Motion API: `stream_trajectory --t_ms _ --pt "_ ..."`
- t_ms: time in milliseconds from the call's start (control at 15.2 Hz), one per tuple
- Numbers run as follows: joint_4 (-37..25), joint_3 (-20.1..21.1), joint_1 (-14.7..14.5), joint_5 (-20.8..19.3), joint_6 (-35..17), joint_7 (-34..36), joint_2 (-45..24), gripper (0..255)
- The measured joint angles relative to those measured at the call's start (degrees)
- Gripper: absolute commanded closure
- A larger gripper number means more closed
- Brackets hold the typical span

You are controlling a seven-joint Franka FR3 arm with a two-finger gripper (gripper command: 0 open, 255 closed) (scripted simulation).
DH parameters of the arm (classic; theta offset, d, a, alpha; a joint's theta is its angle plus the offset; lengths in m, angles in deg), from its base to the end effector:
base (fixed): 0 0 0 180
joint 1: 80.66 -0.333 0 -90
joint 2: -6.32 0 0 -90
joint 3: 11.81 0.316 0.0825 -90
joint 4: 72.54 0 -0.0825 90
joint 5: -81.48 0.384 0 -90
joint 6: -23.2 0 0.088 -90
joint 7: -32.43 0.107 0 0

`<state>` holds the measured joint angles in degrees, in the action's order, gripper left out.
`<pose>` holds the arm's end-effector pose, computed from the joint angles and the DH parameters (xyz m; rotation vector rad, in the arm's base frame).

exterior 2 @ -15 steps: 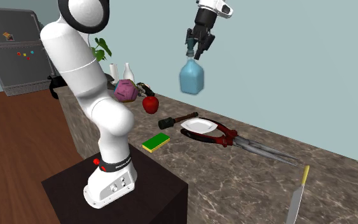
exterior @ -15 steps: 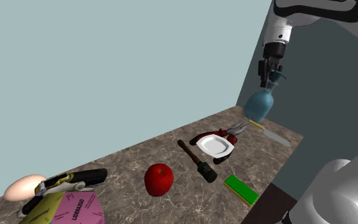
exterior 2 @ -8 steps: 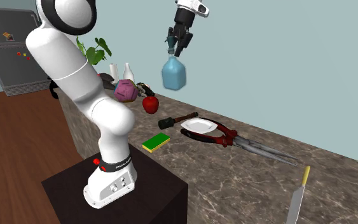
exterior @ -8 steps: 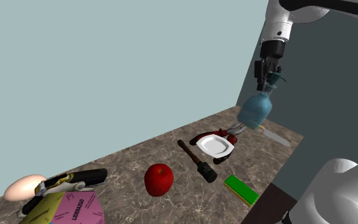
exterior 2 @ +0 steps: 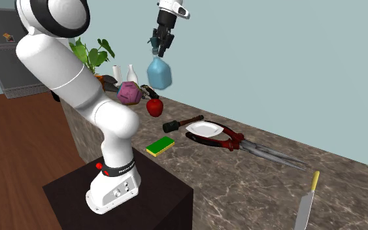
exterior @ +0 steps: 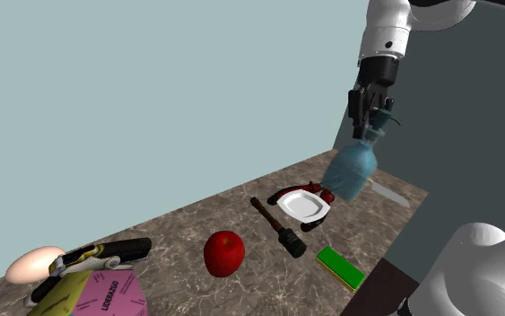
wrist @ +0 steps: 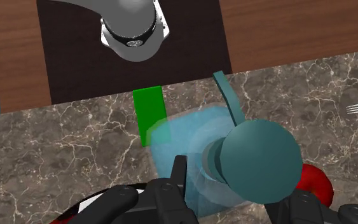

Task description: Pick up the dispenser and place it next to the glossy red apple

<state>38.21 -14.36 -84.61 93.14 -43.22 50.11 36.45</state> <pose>0.3362 0.0297 0.6695 -2.9226 0.3183 0.4154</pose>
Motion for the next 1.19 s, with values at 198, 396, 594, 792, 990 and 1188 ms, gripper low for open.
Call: stream_trajectory --t_ms 198,396,594,792,990,1188 --pt "2.1 3.4 -1.0 2.8 -1.3 4.4 1.7 255" --pt "2.3 7.1 -2.1 5.8 -2.2 9.1 2.2 255" --pt "2.2 10.5 -3.1 8.4 -3.4 13.2 2.2 255" --pt "2.4 13.9 -4.1 10.9 -5.0 17.2 2.2 255" --pt "1.2 17.6 -5.0 13.4 -6.5 21.7 1.2 255" --pt "-1.2 21.2 -5.8 15.2 -7.9 26.0 -0.9 255"
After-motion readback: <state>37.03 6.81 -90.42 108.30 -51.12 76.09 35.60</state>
